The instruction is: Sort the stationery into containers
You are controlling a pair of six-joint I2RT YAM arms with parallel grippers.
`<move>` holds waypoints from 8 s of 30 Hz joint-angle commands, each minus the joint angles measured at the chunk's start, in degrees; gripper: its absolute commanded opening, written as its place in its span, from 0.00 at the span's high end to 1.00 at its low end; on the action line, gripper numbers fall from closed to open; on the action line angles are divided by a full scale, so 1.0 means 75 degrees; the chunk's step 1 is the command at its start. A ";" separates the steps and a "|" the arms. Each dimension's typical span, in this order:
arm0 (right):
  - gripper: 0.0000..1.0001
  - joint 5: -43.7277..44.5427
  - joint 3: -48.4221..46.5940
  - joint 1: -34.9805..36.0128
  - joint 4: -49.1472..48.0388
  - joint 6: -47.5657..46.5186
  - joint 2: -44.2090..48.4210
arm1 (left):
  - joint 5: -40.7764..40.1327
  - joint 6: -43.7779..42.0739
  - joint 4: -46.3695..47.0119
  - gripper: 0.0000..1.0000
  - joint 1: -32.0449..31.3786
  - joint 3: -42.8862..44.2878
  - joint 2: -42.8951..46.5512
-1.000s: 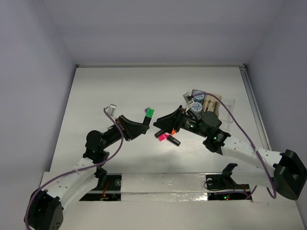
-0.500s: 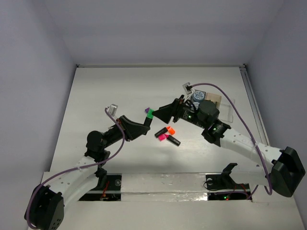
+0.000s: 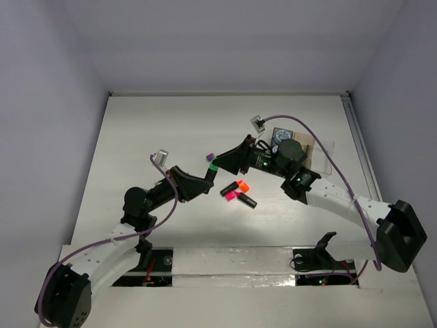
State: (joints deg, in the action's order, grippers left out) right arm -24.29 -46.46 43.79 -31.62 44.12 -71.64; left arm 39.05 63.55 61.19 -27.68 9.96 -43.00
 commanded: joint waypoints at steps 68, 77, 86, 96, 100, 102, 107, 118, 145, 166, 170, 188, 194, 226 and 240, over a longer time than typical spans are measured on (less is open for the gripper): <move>1.00 -0.1226 0.0781 0.1321 0.0252 0.0060 0.0316 | -0.0519 -0.1067 -0.0189 1.00 0.0420 0.1637 0.0108; 1.00 -0.1215 0.0908 0.1707 0.0747 -0.0058 -0.0034 | -0.0449 -0.0915 0.0162 1.00 0.0679 0.1684 -0.0160; 1.00 -0.1085 0.1377 0.2083 -0.0038 0.0012 -0.0175 | -0.0332 -0.0774 0.0537 1.00 0.0901 0.2000 -0.0372; 1.00 -0.1647 0.1777 0.2153 0.0464 -0.0269 0.0012 | 0.0032 -0.0575 0.0502 1.00 0.1558 0.2153 -0.0301; 1.00 -0.1917 0.1764 0.2153 0.0372 -0.0141 -0.0314 | 0.0067 -0.0446 0.0783 1.00 0.1558 0.2141 -0.0453; 1.00 -0.1964 0.1823 0.2224 0.0185 -0.0047 -0.0514 | 0.0067 -0.0457 0.0795 1.00 0.1558 0.2188 -0.0512; 1.00 -0.1730 0.1765 0.2692 0.0055 -0.0046 -0.0924 | 0.0067 -0.0528 0.0748 1.00 0.1558 0.2270 -0.0606; 1.00 -0.1413 0.2186 0.3125 0.0020 0.0036 -0.1136 | 0.0278 -0.0551 0.0678 1.00 0.2050 0.2481 -0.0629; 1.00 -0.0968 0.3276 0.3724 -0.0085 0.0398 -0.1336 | 0.0325 -0.0926 0.0138 1.00 0.2191 0.2985 -0.0805; 1.00 0.0716 0.2785 0.4087 0.0699 0.0118 -0.0539 | 0.0383 -0.0739 0.0443 1.00 0.2191 0.2786 -0.0841; 1.00 0.1515 0.2481 0.4087 0.0630 0.0024 -0.0234 | 0.0524 -0.0669 0.0420 1.00 0.2121 0.2575 -0.0677; 0.32 0.3872 0.1788 0.3689 0.1063 -0.0760 0.1466 | 0.0536 -0.0142 0.0945 1.00 0.1828 0.1240 -0.0371; 0.28 0.3814 0.1297 0.2823 0.1122 -0.1556 0.1875 | 0.0419 -0.0012 0.1216 1.00 0.1383 0.0935 -0.0430; 0.56 0.1716 -0.0216 0.1310 0.0255 -0.1641 0.0552 | -0.0050 0.0140 0.2119 1.00 0.0000 0.0431 -0.1157; 0.48 0.2067 0.0030 0.1169 -0.0284 -0.1254 0.0680 | -0.0015 0.0058 0.2072 1.00 0.0000 0.0442 -0.1239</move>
State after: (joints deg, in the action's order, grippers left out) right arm -10.57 -46.02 53.08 -28.27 33.45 -67.99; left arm 38.09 64.60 72.27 -27.33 13.45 -52.51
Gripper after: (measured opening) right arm 0.535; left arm 0.153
